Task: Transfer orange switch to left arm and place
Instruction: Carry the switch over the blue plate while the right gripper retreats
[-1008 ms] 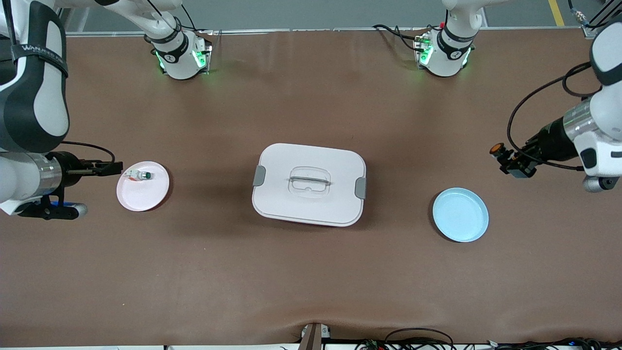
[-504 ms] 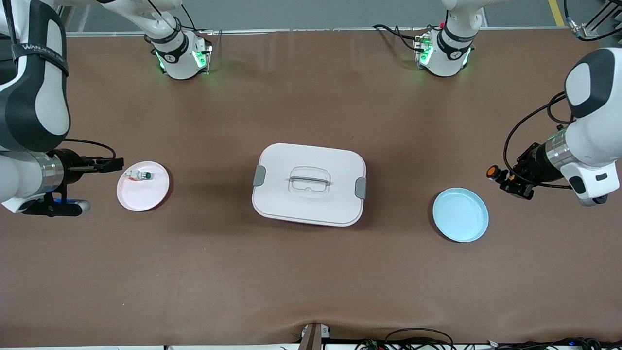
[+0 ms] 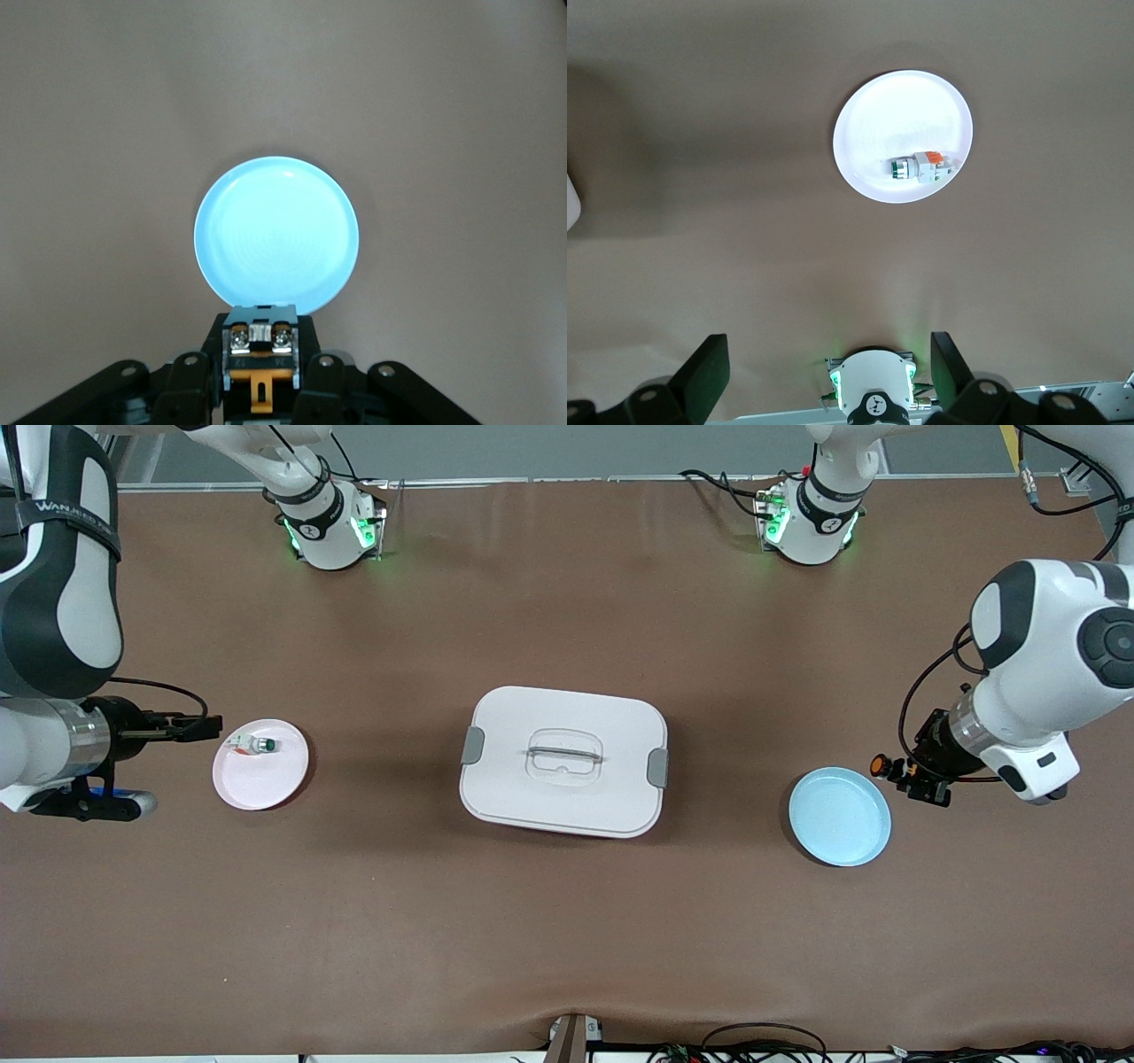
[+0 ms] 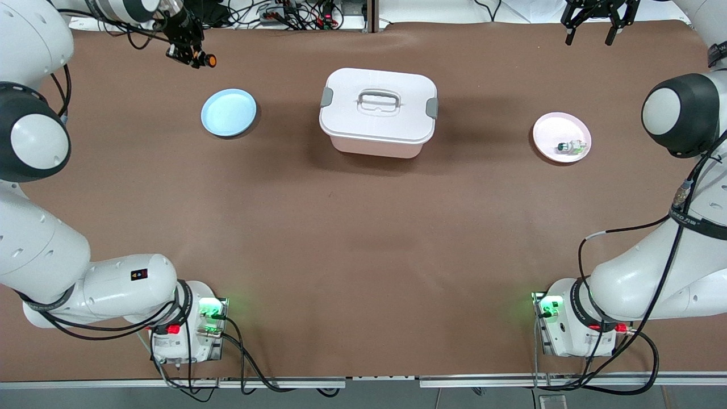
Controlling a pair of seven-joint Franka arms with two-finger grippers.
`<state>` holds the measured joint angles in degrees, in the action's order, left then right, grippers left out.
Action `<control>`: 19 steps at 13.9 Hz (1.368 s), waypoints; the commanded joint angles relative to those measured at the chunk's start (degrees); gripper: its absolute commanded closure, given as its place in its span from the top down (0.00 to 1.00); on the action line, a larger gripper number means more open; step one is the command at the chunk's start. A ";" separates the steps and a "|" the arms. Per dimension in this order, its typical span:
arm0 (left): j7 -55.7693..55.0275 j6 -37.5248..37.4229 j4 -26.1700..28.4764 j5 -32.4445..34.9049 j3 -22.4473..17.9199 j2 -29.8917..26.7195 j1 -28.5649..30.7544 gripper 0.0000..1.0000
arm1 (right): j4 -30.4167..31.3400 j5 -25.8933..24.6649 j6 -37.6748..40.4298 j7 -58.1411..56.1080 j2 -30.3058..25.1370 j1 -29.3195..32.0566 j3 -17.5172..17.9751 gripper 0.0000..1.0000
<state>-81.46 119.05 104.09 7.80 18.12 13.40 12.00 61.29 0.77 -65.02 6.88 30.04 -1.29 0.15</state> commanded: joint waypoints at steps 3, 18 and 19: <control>-7.47 3.47 1.38 7.56 0.16 2.76 0.13 0.00 | 0.15 -0.25 0.33 1.72 -3.22 1.19 1.17 1.00; -18.91 15.24 1.99 17.42 0.25 14.37 -0.48 0.00 | 2.08 0.37 -0.46 2.08 -8.24 2.96 1.08 1.00; -19.35 15.33 1.99 17.51 0.25 14.81 -0.48 0.00 | 2.86 0.37 -1.16 2.08 -8.94 3.04 1.08 1.00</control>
<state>-98.95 133.31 106.06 23.62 18.28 27.66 11.71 61.34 0.60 -65.48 8.33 23.52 1.37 0.69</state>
